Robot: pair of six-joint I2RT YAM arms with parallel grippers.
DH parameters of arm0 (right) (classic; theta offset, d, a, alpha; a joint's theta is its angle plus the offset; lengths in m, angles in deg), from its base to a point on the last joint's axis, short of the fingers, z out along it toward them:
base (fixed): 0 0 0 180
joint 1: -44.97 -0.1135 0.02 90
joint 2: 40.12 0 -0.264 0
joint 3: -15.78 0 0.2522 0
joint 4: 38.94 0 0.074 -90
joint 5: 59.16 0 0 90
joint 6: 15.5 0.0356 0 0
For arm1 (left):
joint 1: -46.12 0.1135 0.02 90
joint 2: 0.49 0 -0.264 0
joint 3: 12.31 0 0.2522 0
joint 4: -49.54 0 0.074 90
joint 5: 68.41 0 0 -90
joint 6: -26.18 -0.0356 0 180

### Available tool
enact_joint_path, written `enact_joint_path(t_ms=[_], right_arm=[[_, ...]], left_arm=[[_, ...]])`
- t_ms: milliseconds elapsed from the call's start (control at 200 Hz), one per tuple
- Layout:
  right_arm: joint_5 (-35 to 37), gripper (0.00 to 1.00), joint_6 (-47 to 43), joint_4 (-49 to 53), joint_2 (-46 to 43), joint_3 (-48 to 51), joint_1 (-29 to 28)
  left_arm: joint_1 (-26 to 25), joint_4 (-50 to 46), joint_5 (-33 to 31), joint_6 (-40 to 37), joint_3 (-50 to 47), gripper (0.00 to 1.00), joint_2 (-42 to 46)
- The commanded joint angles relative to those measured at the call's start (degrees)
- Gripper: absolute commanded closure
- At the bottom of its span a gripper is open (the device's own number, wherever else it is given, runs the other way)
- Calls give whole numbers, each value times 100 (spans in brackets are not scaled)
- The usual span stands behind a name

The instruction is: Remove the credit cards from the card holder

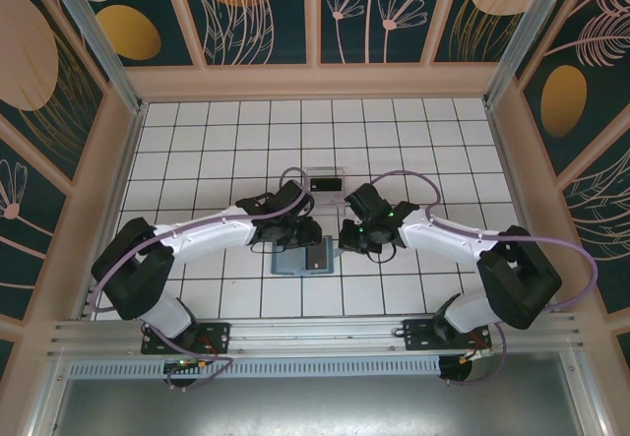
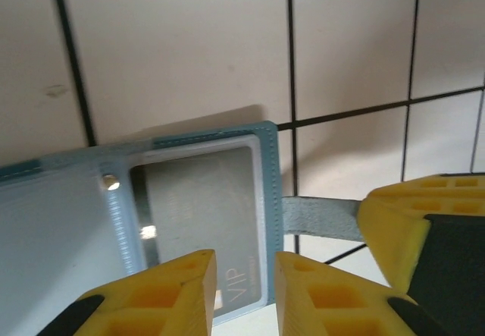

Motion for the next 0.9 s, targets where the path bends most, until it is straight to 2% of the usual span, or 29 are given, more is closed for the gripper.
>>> enact_joint_path(t_ms=[0, 145, 285, 455, 711, 896], right_arm=[[211, 78, 130, 197, -145, 46, -51], [325, 66, 131, 343, -165, -89, -51], [428, 64, 127, 499, -202, -284, -55], [417, 64, 108, 493, -131, -354, -51], [268, 65, 74, 215, 253, -152, -51], [226, 71, 52, 106, 437, -45, -43]], left_arm=[[4, 437, 415, 91, -108, 74, -159], [10, 442, 352, 46, -249, 76, -284], [1, 288, 178, 8, -313, 76, -440], [4, -78, -226, -105, -330, 77, -431], [1, -271, -509, -154, -469, 78, -394], [3, -334, -656, -196, -552, 80, -370]])
